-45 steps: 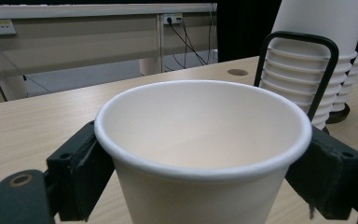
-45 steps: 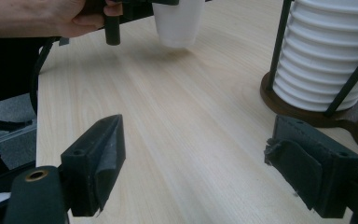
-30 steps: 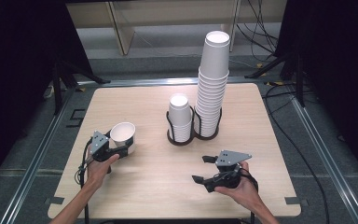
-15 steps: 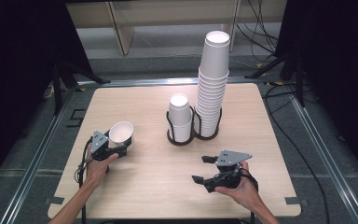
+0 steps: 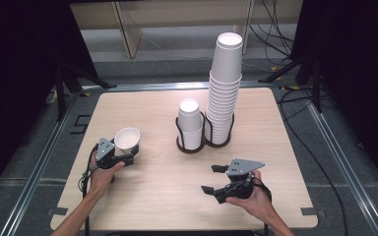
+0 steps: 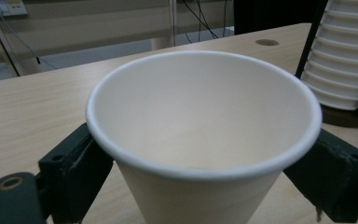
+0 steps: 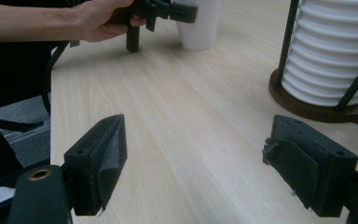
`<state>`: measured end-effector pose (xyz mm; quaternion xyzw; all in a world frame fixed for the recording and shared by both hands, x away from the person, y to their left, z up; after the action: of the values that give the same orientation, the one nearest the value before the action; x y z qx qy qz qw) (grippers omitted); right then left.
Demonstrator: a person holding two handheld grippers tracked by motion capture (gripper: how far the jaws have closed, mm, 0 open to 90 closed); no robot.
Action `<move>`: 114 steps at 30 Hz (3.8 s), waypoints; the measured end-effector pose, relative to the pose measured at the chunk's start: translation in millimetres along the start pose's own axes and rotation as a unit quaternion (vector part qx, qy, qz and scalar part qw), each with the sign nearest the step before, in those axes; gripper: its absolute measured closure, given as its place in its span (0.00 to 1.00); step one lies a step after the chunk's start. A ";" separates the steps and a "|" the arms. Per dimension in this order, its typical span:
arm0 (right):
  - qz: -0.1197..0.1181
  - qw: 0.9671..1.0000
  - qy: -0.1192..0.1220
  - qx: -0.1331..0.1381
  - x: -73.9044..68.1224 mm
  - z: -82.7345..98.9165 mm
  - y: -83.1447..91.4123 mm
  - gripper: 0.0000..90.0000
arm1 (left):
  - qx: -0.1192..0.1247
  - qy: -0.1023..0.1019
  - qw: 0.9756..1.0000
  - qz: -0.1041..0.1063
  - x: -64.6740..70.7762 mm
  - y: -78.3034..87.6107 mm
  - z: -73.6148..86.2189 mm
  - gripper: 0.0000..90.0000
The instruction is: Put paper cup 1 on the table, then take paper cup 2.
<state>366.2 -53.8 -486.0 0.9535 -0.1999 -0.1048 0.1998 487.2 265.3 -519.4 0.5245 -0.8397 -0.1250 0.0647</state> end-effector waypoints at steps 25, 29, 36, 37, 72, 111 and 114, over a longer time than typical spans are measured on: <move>-0.001 1.000 0.003 0.005 -1.3 -3.0 2.6 0.23 | -0.034 0.005 0.999 0.014 2.5 34.2 9.7 0.16; 0.006 1.000 0.010 0.010 2.8 -4.5 3.9 0.23 | -0.023 0.017 0.999 0.020 9.0 47.1 3.8 0.16; 0.020 1.000 -0.006 0.013 6.1 -7.2 8.4 0.23 | -0.004 0.027 0.999 0.035 32.4 73.0 -11.0 0.16; 0.025 1.000 -0.009 0.013 7.1 -7.5 8.9 0.23 | 0.003 0.027 0.999 0.041 36.9 75.2 -12.8 0.16; 0.164 0.981 -0.058 0.082 92.6 -80.0 74.3 0.19 | 0.023 0.040 0.994 0.103 106.0 111.5 -24.0 0.16; 0.213 0.967 -0.028 0.135 140.0 -219.8 95.0 0.17 | -0.002 0.022 0.994 0.105 108.7 108.8 -15.9 0.16; 0.217 0.966 -0.026 0.135 143.8 -229.8 93.0 0.17 | -0.002 0.021 0.994 0.106 109.0 109.0 -15.9 0.16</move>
<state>528.1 -114.9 -257.6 0.9024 -0.4196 -0.0555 0.0814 348.6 211.0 -476.3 0.4347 -0.8889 -0.1079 0.0961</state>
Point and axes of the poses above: each handheld gripper's, and its own axes: y roughly backward along the jaws, z roughly out of its underside, x roughly to its right, the point moved 9 cm from there along -y, roughly forward along the jaws
